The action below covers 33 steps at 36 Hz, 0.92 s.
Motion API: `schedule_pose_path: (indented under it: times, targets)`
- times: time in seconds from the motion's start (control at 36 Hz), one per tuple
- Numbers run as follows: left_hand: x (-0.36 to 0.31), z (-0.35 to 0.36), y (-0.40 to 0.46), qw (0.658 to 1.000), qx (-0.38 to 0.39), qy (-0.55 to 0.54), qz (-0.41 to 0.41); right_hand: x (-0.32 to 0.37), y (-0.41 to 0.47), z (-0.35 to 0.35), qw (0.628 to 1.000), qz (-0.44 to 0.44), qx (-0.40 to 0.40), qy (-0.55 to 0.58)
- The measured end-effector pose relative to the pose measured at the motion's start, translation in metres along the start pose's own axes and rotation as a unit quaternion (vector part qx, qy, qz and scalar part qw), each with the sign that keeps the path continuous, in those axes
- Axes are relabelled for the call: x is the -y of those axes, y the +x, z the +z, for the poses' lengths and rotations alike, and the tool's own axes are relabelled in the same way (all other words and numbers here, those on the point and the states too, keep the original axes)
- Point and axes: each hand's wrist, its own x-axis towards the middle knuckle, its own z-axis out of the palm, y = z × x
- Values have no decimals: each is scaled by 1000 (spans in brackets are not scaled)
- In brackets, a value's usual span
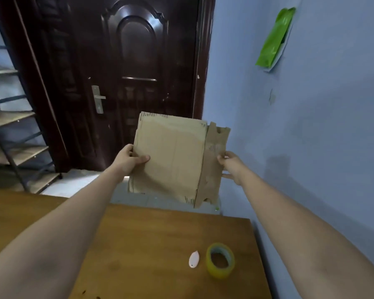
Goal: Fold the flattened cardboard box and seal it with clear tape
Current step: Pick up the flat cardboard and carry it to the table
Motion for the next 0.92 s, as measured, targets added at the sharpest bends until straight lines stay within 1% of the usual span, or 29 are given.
schedule_pose_path:
  times: [0.11, 0.17, 0.25, 0.39, 0.5, 0.61, 0.72, 0.81, 0.86, 0.92]
  targets:
    - [50, 19, -14, 1000, -11, 12, -19, -41, 6, 24, 998, 58, 32, 20]
    - [73, 26, -24, 999, -19, 18, -38, -57, 6, 40, 995, 79, 54, 39]
    - [106, 28, -37, 996, -37, 27, -72, -86, 5, 63, 989, 116, 82, 39]
    - [153, 34, -65, 988, -50, -17, -146, -115, -18, 101, 981, 125, 140, 38]
    - [179, 45, -83, 981, -60, -41, -178, -144, -29, 132, 976, 123, 171, 50]
    - [190, 51, -85, 980, -67, -50, -181, -167, -30, 147, 979, 135, 133, 73]
    - [193, 56, -79, 981, -15, -28, -189, -174, -31, 145, 984, 116, 103, 83]
    - [193, 61, -74, 985, 28, 9, -173, -174, -32, 146, 987, 105, 82, 87]
    - [196, 62, -69, 987, 43, 39, -153, -177, -31, 148, 990, 109, 56, 72]
    - [193, 63, -67, 987, 48, 42, -146, -181, -27, 152, 992, 110, 41, 55]
